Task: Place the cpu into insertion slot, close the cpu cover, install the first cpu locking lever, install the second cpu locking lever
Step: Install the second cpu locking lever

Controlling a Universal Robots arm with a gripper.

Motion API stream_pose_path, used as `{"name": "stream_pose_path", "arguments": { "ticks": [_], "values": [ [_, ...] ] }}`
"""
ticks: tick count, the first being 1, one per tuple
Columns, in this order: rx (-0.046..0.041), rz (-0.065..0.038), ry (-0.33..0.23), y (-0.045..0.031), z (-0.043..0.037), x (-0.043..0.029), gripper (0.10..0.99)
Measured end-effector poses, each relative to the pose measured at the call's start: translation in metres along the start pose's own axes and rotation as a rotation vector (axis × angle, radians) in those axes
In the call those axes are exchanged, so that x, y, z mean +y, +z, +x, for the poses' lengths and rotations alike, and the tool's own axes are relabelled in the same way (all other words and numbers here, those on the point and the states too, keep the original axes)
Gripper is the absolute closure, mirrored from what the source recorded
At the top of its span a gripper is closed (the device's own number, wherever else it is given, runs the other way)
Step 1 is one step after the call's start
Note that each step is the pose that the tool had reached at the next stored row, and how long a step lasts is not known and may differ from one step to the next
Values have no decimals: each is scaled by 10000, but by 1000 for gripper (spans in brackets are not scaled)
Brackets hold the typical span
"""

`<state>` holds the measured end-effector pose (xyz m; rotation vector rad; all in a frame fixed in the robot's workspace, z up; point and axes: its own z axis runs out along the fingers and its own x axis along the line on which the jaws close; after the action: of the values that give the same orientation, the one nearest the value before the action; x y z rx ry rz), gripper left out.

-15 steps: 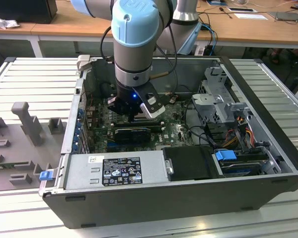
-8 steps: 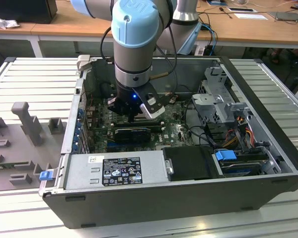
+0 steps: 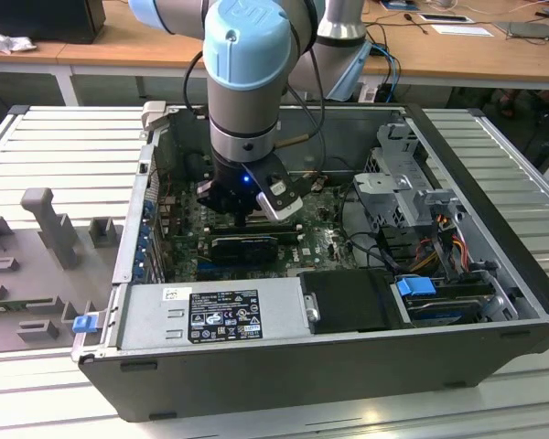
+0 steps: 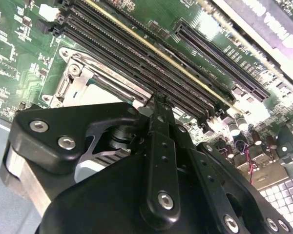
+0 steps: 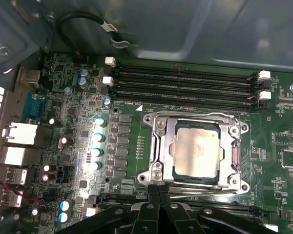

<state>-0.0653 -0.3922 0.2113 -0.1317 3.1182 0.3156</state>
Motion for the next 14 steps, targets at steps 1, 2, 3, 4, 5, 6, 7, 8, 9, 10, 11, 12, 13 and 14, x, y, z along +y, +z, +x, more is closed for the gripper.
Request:
{"name": "stream_pose_path", "arguments": {
  "ticks": [1,2,3,4,5,6,7,8,9,10,11,12,13,14],
  "values": [
    [-6,-64,-1,-3,5,-13,980],
    [-15,-169,-1,-7,12,-36,980],
    [-21,-236,-1,-10,14,-51,980],
    [-26,-294,-2,-13,17,-65,980],
    [-34,-372,-2,-17,23,-80,980],
    [-44,-470,-3,-19,31,-93,980],
    [-57,-591,-5,-22,47,-108,980],
    [-68,-682,-4,-23,71,-110,980],
    [-80,-743,-8,-20,98,-109,980],
    [-86,-768,-8,-12,113,-110,980],
    [-88,-785,-8,11,125,-113,980],
    [-90,-818,-9,35,128,-118,980],
    [-91,-839,-9,46,128,-121,980],
    [-93,-861,-8,57,128,-123,980]
  ]
}}
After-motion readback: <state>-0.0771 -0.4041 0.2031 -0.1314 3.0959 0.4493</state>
